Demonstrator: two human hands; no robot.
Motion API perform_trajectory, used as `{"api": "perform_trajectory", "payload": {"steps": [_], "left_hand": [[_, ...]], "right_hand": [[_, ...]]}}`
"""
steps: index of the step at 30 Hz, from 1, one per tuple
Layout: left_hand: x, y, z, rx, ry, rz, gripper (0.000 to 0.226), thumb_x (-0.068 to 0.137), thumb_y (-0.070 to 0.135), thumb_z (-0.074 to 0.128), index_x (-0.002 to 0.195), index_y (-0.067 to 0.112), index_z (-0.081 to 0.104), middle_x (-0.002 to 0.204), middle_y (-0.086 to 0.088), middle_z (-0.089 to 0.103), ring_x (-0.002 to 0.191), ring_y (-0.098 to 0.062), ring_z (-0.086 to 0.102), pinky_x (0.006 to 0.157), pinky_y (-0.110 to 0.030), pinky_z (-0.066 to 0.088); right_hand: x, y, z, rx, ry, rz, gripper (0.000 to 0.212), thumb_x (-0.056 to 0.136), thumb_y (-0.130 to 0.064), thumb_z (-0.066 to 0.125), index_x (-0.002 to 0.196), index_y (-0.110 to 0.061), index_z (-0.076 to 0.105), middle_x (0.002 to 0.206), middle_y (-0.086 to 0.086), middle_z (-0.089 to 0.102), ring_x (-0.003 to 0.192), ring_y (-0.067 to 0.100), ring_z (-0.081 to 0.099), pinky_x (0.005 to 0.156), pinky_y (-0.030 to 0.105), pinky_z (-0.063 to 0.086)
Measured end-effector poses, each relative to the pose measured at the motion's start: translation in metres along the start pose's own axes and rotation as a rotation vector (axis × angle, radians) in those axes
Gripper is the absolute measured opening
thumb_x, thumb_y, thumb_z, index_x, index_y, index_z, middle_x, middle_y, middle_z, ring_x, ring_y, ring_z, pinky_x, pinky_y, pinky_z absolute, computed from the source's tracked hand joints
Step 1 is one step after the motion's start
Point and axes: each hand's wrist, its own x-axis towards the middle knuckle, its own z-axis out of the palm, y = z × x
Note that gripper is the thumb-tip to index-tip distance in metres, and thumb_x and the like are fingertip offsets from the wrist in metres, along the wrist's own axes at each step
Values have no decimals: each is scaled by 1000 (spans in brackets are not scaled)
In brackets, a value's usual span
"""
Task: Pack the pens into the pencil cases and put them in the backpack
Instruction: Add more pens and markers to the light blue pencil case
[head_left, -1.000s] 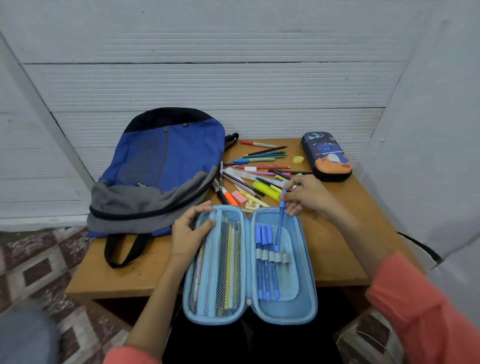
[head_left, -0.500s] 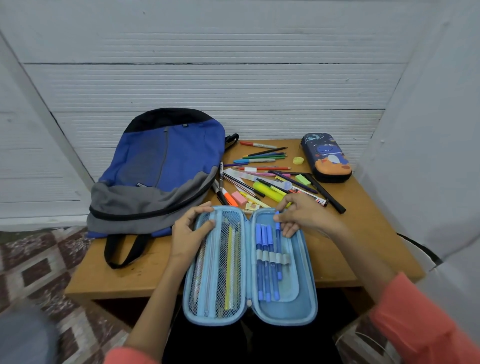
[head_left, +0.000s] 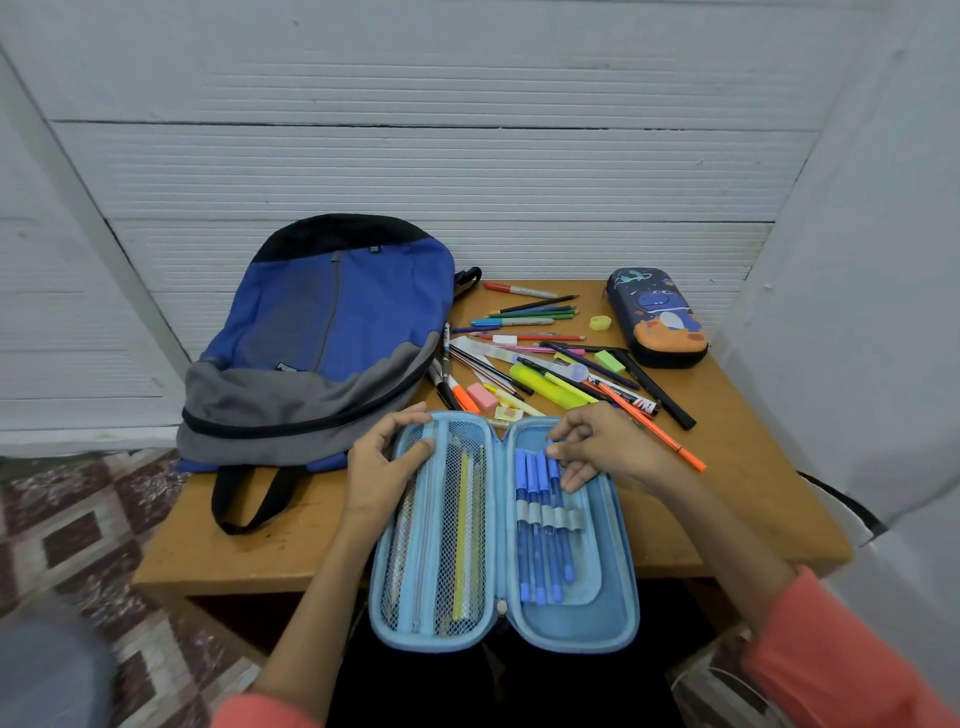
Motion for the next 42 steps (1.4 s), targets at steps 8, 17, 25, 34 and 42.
{"api": "perform_trajectory", "payload": {"steps": [8,17,25,34,42], "left_hand": [[-1,1,1,-26,5,-9,28,82,-7,68,93,19,70,123,2,66,118,-7,59,99,-27,46],[-2,3,1,-9,7,-11,28,83,-7,67,93,19,70,122,4,65,115,-2,60,93,-18,49],[-1,3,1,2,10,-7,26,83,-7,67,94,17,69,122,2,65,113,0,60,87,-10,47],[0,3,1,22,17,7,26,82,-7,68,93,17,69,122,4,65,112,1,60,89,-11,47],[0,1,2,33,20,10,25,82,-6,68,94,16,70,122,5,66,114,-2,60,99,-27,48]], "right_hand": [[1,-4,-2,-28,-58,25,13,88,-1,65,99,2,59,71,17,65,54,23,67,54,30,59],[1,-4,-2,-9,-77,35,17,88,-2,66,101,4,58,71,17,65,55,23,66,54,30,59],[6,-11,-11,-36,-116,46,20,88,-8,68,102,5,62,71,19,68,57,24,69,57,30,60],[52,-42,11,-258,273,-206,9,85,-9,68,80,-16,66,71,11,67,62,20,64,53,30,51],[105,-64,75,-724,235,-378,28,96,-23,50,121,-21,61,120,9,57,109,29,55,84,41,48]]}}
